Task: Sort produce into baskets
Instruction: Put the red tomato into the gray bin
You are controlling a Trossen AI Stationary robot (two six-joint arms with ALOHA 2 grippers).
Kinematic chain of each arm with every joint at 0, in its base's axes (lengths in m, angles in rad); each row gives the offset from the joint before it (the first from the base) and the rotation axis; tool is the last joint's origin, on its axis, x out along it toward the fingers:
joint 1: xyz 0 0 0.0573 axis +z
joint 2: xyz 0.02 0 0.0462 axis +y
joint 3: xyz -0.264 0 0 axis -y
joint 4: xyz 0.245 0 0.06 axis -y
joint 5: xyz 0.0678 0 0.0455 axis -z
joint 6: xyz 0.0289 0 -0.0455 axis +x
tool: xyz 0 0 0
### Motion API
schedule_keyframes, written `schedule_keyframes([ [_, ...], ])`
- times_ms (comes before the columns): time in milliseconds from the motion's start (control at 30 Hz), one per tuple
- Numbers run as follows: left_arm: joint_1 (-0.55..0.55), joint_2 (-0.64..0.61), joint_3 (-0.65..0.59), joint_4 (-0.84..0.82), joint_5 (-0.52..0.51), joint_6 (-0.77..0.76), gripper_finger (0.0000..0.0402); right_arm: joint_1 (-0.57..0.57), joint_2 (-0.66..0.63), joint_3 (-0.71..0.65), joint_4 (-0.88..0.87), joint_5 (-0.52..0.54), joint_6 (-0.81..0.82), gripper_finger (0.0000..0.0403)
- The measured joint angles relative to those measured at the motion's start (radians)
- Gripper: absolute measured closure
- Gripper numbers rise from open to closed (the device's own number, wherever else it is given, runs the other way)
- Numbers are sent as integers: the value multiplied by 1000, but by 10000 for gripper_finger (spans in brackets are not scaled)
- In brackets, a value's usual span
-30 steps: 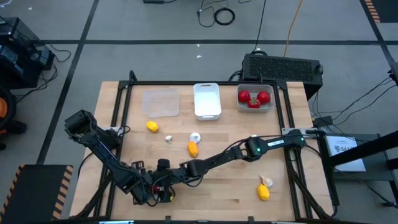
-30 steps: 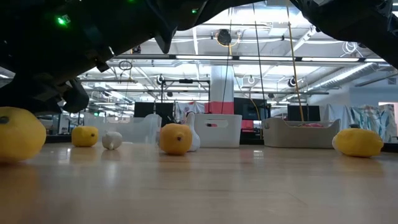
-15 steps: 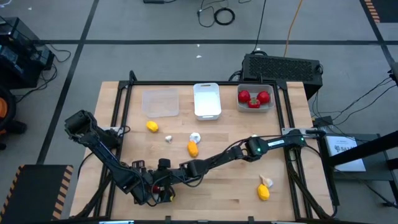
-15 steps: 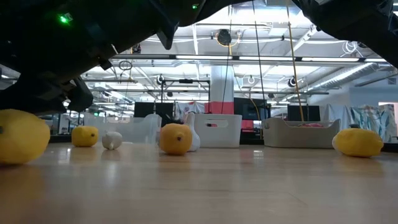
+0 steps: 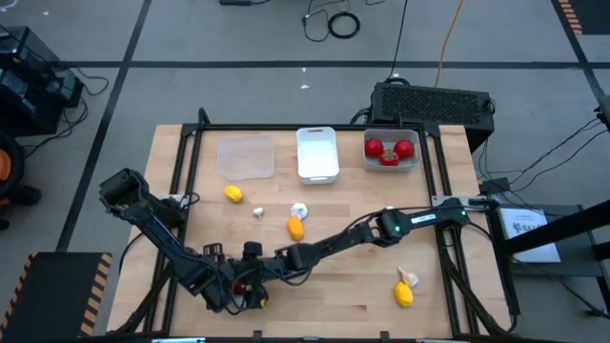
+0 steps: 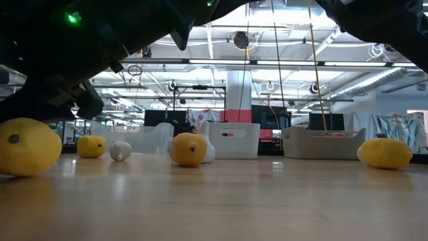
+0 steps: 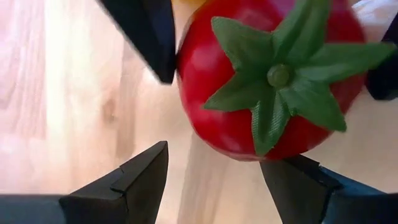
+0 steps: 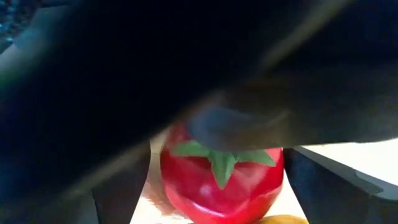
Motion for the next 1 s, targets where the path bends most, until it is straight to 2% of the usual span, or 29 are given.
schedule_keyframes([
  [233,3,-6,8,-135,104,-21,146,-8,2,-2,8,3,2,84],
  [600,4,-6,9,-323,205,-84,146,-8,3,-2,13,0,-7,85],
  [767,3,-17,6,-478,219,-111,146,-8,3,-1,13,-1,-9,85],
  [1000,2,-117,6,-490,182,-142,146,-10,3,-1,13,-3,-10,85],
])
